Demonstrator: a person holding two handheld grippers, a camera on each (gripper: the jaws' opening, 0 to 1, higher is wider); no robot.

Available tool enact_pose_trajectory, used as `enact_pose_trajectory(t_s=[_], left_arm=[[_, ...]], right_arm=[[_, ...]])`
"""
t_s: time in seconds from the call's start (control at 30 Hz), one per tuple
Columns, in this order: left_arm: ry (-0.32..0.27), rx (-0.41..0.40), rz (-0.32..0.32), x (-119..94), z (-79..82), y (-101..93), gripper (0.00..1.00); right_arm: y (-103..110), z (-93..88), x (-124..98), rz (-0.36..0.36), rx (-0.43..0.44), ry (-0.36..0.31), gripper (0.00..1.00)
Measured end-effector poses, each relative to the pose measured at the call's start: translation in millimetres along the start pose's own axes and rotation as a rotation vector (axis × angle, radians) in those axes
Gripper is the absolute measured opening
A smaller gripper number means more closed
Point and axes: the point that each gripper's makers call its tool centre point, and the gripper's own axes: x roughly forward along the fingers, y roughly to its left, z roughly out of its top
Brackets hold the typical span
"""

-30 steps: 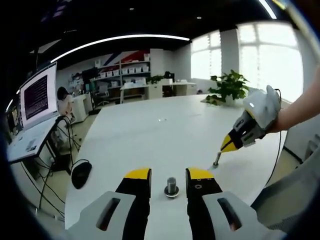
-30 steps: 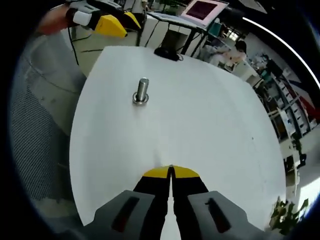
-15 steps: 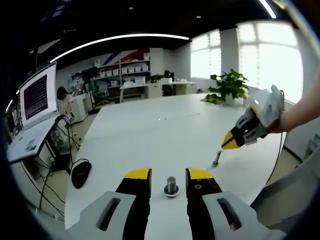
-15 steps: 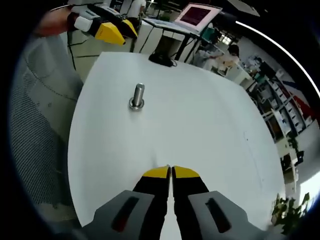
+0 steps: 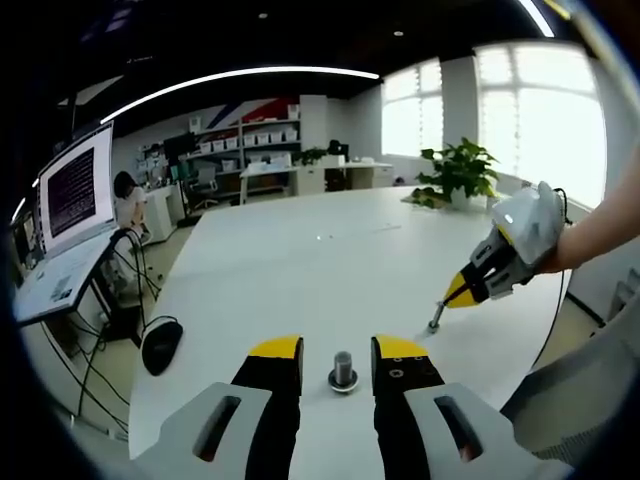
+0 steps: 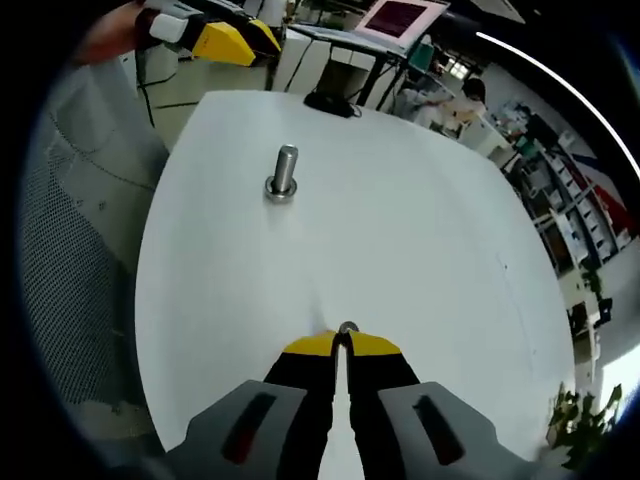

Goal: Place the washer onto the threaded stud by aligning its center hole with the stud, sliding it down to the base, and recovering from edge contact or off-axis alignment until the washer reaches the visible bottom stop.

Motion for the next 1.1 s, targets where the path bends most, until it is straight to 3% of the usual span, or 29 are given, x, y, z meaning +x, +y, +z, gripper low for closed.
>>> enact_pose_trajectory(t_s=[0.1, 0.13, 0.23, 0.3, 0.37, 0.47, 0.63, 0.73, 1.1], left_arm=[[0.001, -0.002, -0.001, 0, -0.4, 0.0, 0.25], [0.002, -0.001, -0.001, 0, -0.6, 0.0, 0.25], [0.002, 0.000, -0.002, 1, -0.5, -0.2, 0.25], [0.005, -0.002, -0.004, 1, -1.2, -0.7, 0.25], [0.005, -0.001, -0.003, 1, -1.4, -0.3, 0.25], [0.005, -0.005, -0.001, 1, -1.5, 0.6, 0.25], [0.004, -0.009, -0.002, 1, -1.3, 0.5, 0.25], [0.000, -0.015, -0.002, 1, -0.8, 0.6, 0.25], [-0.026, -0.027, -0.020, 1, 5.0, -4.3, 0.26]], right_arm=[[-1, -0.5, 2, -0.001, -0.006, 0.001, 0.05], [-1, -0.2, 1, -0.015, -0.068, 0.011, 0.05], [2, 0.3, 1, -0.036, -0.109, 0.012, 0.06], [6, 0.4, 1, -0.069, -0.209, 0.018, 0.07], [6, 1.7, 1, -0.089, -0.242, 0.008, 0.06], [7, 2.0, 2, -0.092, -0.219, 0.003, 0.08], [3, -0.1, 1, -0.078, -0.126, -0.003, 0.09], [-4, 0.1, -4, -0.076, -0.020, -0.031, 0.09], [-39, 15.4, -56, -0.213, 0.383, -0.215, 0.13]])
